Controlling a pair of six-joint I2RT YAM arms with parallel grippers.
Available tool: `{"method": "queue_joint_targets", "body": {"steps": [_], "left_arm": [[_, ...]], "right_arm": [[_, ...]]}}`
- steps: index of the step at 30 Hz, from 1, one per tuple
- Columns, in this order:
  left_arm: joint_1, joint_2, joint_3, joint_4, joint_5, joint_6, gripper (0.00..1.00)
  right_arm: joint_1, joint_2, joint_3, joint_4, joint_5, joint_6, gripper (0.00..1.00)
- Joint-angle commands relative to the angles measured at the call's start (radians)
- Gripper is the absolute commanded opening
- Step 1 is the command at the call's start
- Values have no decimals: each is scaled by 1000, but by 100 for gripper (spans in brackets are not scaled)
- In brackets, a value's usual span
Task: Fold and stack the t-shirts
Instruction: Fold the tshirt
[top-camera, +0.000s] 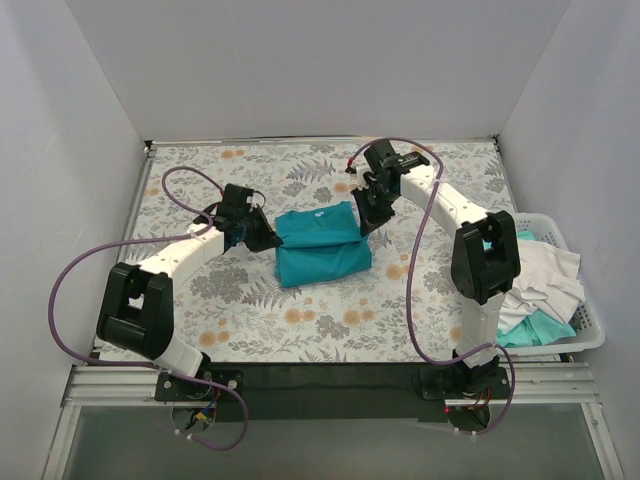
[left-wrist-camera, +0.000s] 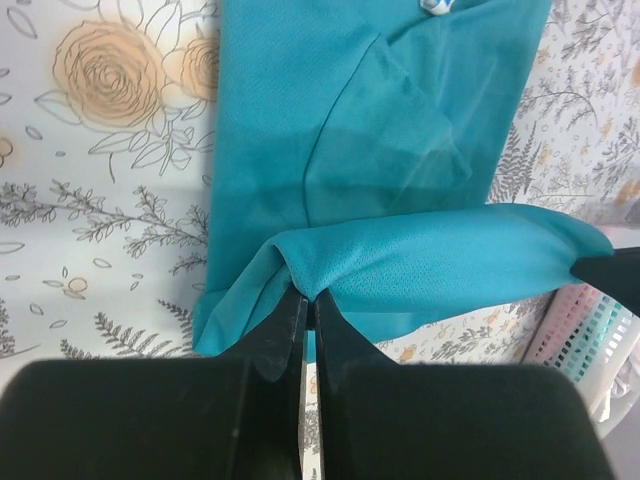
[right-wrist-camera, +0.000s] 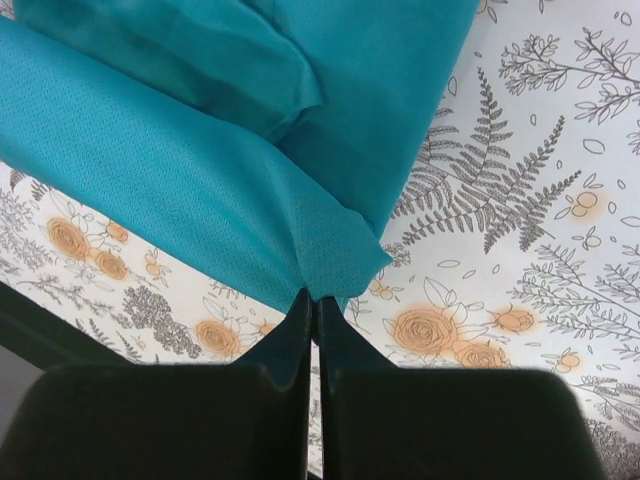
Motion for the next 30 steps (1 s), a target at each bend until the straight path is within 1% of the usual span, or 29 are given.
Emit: {"method": "queue_joint_targets", "body": {"steps": [1,4,8,13,18,21,25,27,30], "left_arm": [[10,0,-6,70,-20,39,0],[10,14,-20,122,-26,48,0],[10,93,-19,163,-21,54,0],[10,173,-7,156,19,57,0],[10,185,-13,87,48,57,0],[7,149,-52,29,82,45,0],[-8,48,-140,-60,102,36,0],[-20,-41,-198,-116,125,31,0],[-31,-191,-230,-179,119,16,0]], "right_arm": [[-5,-6,-16,84,-3,-9,1],[-5,6,-19,124,3,-11,1],[-7,44,-39,172,6,-18,1],[-5,83,-107,223,-17,-15,1],[-3,67,-203,247,-41,-5,1],[10,17,-298,250,-67,8,1],[53,-77,-443,247,-86,31,1],[88,-147,-521,238,-90,52,1],[128,-244,-575,215,-97,72,1]]}}
